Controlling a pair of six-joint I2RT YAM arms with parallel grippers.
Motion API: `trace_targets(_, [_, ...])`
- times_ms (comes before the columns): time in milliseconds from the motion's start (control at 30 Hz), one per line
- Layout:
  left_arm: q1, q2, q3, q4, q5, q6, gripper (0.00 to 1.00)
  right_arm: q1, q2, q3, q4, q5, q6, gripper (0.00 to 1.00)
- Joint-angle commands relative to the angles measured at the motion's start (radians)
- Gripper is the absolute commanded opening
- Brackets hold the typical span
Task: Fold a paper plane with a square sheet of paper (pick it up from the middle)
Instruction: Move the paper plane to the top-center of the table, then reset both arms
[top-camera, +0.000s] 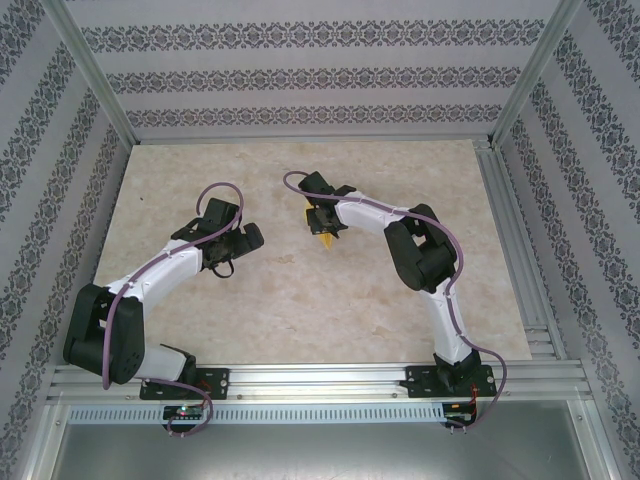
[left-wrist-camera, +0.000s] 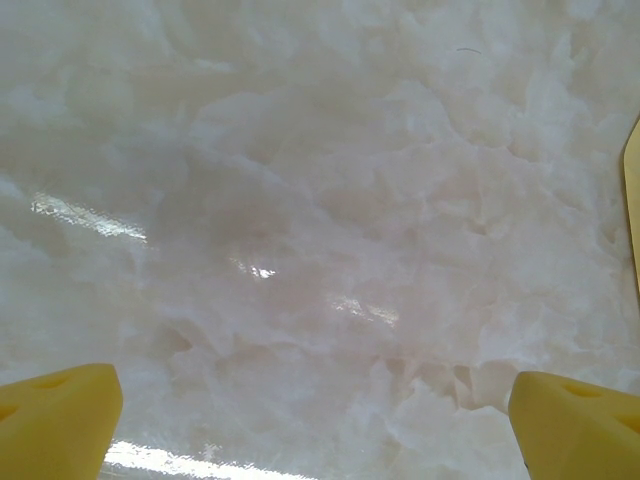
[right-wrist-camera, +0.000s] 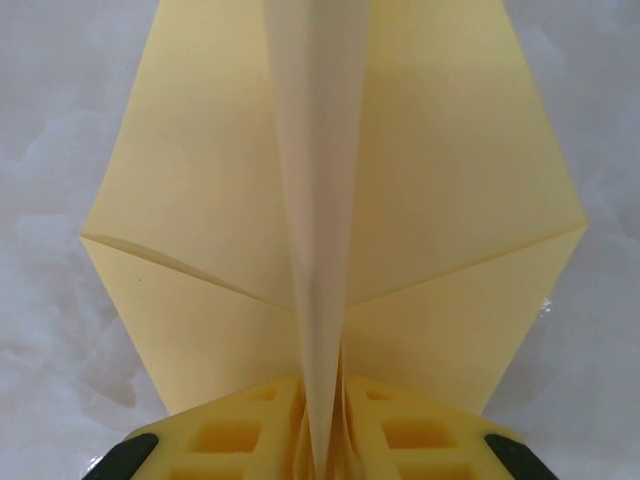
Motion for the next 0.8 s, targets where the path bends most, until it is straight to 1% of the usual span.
trace_targets(0, [0.013, -0.005, 0.01, -0.033, -0.01, 0.029, 1.0, -0.001, 0.029, 0.024, -0.027, 0.021, -0.011, 0.21])
trace_targets(100, [0.013, -0.007, 0.02, -0.046, -0.019, 0.035, 1.0, 0.003, -0.006, 0.041, -0.046, 0.022, -0.013, 0.24])
trace_targets(233, [0.014, -0.02, 0.036, -0.066, -0.041, 0.044, 1.0, 0.009, -0.109, 0.058, -0.074, 0.022, -0.014, 0.32])
trace_targets(300, [0.012, -0.028, 0.048, -0.079, -0.058, 0.052, 1.0, 0.013, -0.17, 0.051, -0.077, 0.026, -0.013, 0.37])
trace_targets(433, [0.015, -0.057, 0.072, -0.094, -0.109, 0.075, 1.0, 0.015, -0.306, 0.006, -0.06, 0.063, -0.003, 0.56])
trace_targets(533, [0.02, -0.081, 0.09, -0.092, -0.147, 0.104, 1.0, 0.0, -0.414, -0.057, -0.022, 0.11, -0.003, 0.67])
trace_targets(633, [0.041, -0.107, 0.099, -0.067, -0.185, 0.151, 1.0, -0.033, -0.549, -0.181, 0.072, 0.189, -0.022, 0.76])
trace_targets(767, [0.094, -0.138, 0.082, 0.001, -0.218, 0.226, 1.0, -0.126, -0.75, -0.392, 0.235, 0.272, -0.079, 0.86])
